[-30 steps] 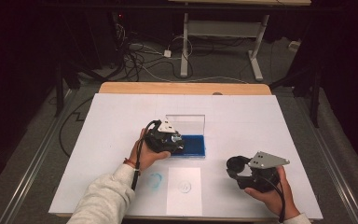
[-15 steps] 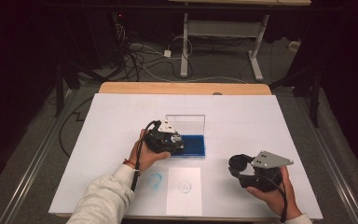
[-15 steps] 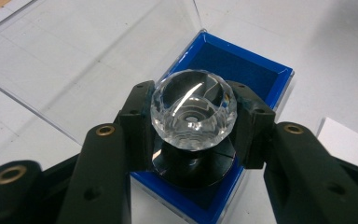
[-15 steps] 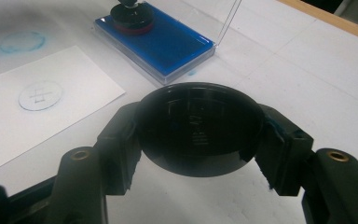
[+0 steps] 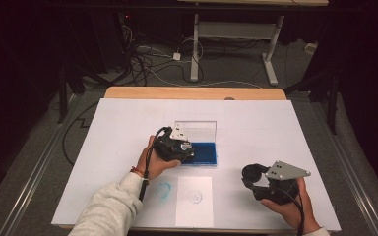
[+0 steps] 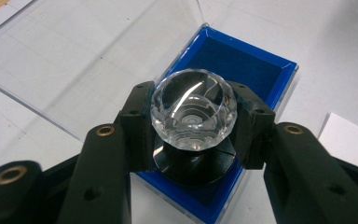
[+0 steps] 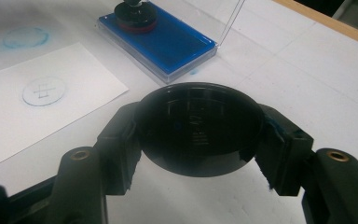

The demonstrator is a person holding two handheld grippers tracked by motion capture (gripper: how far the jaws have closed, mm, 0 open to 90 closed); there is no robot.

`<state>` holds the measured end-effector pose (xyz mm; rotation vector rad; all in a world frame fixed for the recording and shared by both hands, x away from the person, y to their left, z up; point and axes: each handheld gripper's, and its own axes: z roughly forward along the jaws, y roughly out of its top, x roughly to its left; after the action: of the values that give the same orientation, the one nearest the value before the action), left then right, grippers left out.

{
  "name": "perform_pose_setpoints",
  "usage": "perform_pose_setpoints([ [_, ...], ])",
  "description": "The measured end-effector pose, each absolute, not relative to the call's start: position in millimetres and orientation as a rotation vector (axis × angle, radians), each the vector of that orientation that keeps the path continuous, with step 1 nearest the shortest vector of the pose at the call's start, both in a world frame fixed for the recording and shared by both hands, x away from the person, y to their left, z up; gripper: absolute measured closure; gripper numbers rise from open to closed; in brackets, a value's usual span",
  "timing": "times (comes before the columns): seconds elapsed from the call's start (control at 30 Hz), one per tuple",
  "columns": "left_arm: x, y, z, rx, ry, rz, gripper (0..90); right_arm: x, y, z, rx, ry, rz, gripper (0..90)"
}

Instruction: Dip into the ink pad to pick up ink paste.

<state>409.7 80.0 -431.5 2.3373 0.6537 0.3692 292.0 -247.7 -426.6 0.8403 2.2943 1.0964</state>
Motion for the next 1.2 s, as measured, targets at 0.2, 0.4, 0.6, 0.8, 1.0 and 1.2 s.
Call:
perform_pose_setpoints([
  [0.2, 410.7, 67.3, -401.5, 2.315, 0.577, 0.396, 54.7, 292.6, -251.1, -425.0, 0.848, 2.274, 1.096, 38.5],
  [0.4, 415.0, 62.5, -361.5, 2.276, 0.543, 0.420, 54.7, 291.8, -250.8, -425.4, 0.843, 2.279, 1.102, 38.5],
  [0.6, 417.3, 60.9, -341.2, 2.280, 0.503, 0.423, 54.7, 293.0, -253.1, -425.7, 0.856, 2.276, 1.099, 38.5],
  [0.8, 420.4, 58.9, -350.7, 2.279, 0.512, 0.378, 54.7, 293.1, -252.1, -426.5, 0.854, 2.280, 1.097, 38.4],
  [1.0, 425.7, 46.9, -381.1, 2.317, 0.511, 0.322, 54.7, 294.1, -250.8, -428.6, 0.857, 2.289, 1.082, 38.4],
  [1.2, 429.1, 36.0, -407.7, 2.341, 0.522, 0.288, 54.7, 294.6, -250.0, -430.7, 0.858, 2.295, 1.068, 38.4],
])
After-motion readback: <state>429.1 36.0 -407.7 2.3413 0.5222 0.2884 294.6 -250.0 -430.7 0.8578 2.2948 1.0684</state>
